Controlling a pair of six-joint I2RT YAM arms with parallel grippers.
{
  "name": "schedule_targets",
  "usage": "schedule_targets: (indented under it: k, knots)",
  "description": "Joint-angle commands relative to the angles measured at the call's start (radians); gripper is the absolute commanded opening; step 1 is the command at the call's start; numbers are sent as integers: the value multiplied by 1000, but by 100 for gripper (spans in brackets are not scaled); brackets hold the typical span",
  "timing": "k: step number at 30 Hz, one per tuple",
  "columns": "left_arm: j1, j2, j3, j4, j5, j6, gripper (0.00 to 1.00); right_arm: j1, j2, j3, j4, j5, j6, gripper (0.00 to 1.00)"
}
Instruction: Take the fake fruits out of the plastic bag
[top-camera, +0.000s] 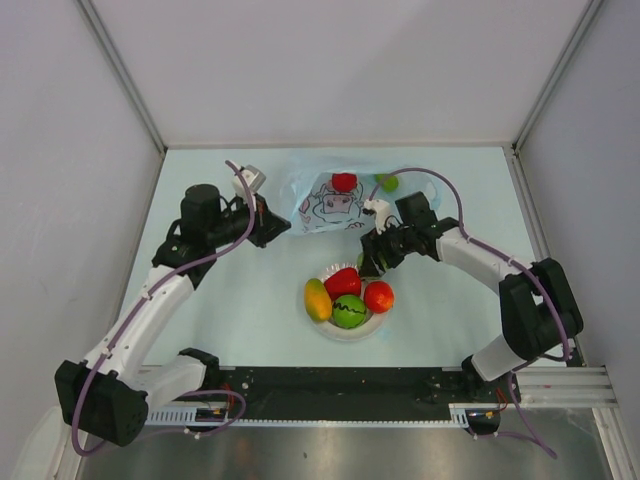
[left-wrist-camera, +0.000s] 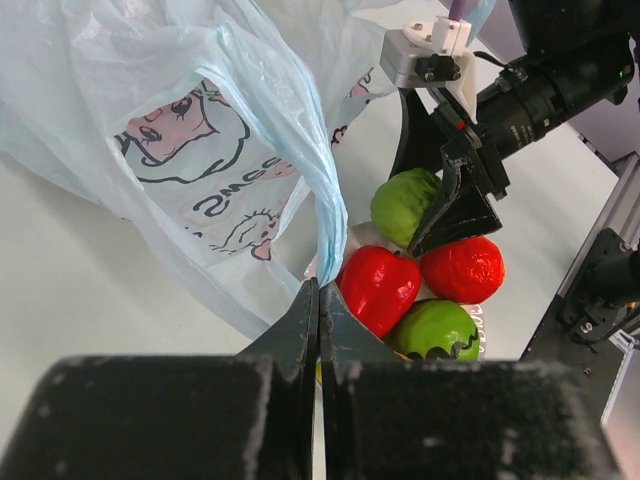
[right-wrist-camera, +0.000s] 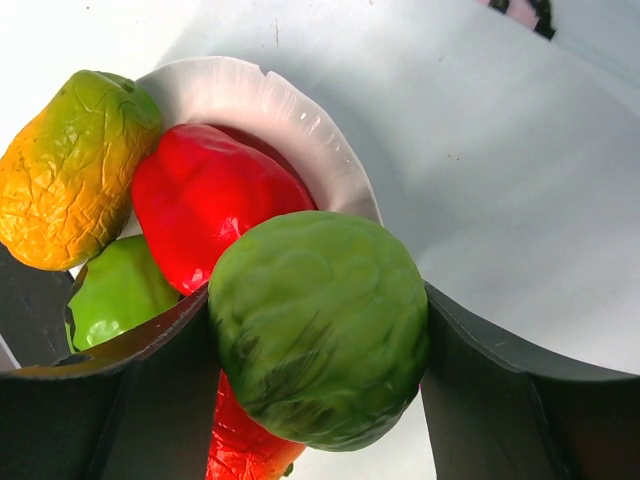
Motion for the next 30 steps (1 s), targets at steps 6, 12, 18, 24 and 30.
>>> schedule_targets:
  k: [6,12,18,24,30]
  knots:
    - [10,-4,-5,48,6,-10,0,-5,32,5,38,-55,20,82]
    - [10,7,1,55,9,-12,0,0,44,5,47,-78,33,98]
    - [9,14,-1,59,12,-12,0,7,49,8,64,-81,70,99]
    - [9,17,-13,70,12,-16,0,24,34,9,62,-40,145,100]
    - [9,30,-11,79,19,-25,0,49,55,15,124,5,239,100]
